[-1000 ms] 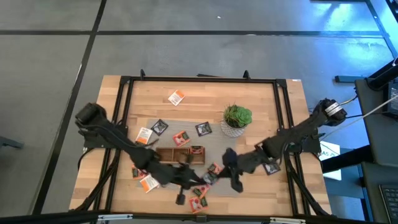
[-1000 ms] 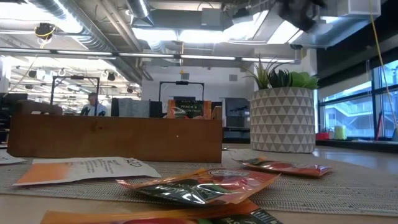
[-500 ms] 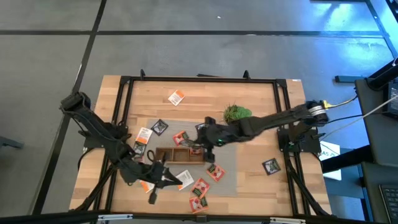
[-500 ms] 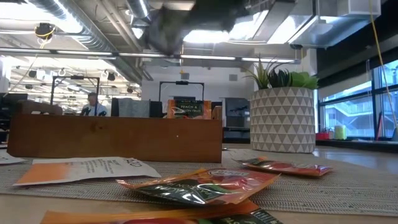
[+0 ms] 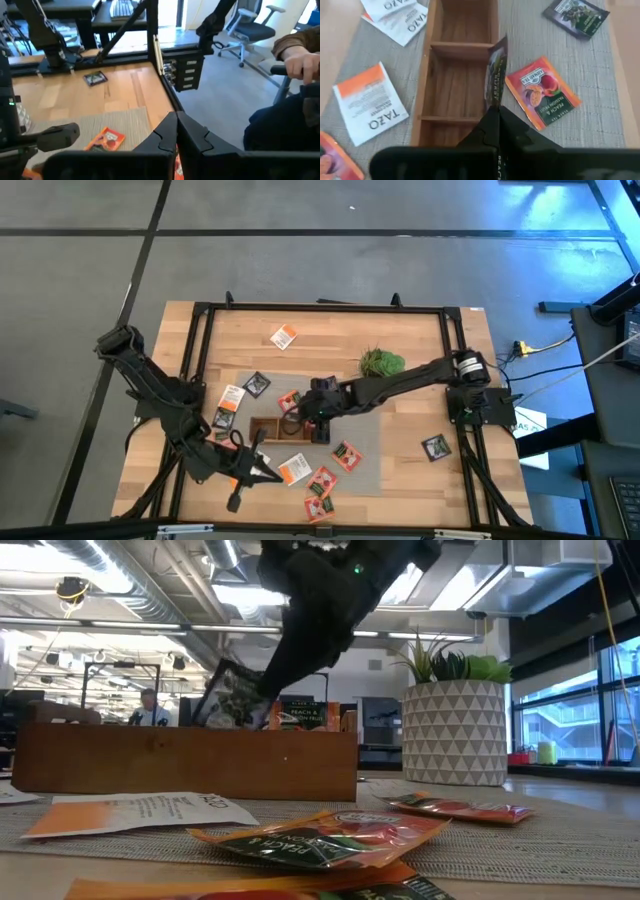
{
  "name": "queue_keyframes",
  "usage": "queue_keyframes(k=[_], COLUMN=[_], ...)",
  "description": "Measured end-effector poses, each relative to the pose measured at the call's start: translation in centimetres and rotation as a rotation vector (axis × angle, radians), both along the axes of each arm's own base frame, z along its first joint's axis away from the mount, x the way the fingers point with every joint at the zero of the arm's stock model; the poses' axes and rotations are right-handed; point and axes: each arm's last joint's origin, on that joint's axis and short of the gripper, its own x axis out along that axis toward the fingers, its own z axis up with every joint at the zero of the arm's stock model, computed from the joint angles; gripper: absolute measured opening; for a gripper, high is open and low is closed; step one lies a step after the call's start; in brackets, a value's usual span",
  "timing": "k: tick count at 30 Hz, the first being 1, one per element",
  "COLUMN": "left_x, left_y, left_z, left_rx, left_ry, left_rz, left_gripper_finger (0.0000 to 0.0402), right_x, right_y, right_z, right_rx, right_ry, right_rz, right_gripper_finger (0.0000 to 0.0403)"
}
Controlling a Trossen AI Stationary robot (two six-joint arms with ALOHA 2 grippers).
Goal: Pick & Place Tea
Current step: Put the violet tea bag into the middle section of the wooden organizer, then put the orange tea bag into the right section of the wooden organizer
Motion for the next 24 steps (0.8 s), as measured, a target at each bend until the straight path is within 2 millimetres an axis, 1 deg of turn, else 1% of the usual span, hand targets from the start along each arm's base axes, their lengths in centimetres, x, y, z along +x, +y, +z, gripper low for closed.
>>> queue_keyframes(k=[9,17,24], left_x=[0.09,0.2,0.2], left_y=[-0.11,-0.13,-0.12], left_z=[-0.28,-0.49,-0.5], left_rx=[0.001,0.012,0.013], left_ry=[0.012,0.016,0.017], left_rz=[0.001,0.014,0.015], left_gripper_finger=[0.0004,0.0004,0.0004], right_x=[0.09,0.16,0.19], right_y=[-0.21,-0.2,-0.19], right_z=[-0.06,0.01,0.05], right_rx=[-0.004,-0.003,-0.018], right_ry=[-0.003,-0.013,-0.017], right_rz=[0.0,0.0,0.018], right_gripper_finger=[0.0019,0.0023,0.0053])
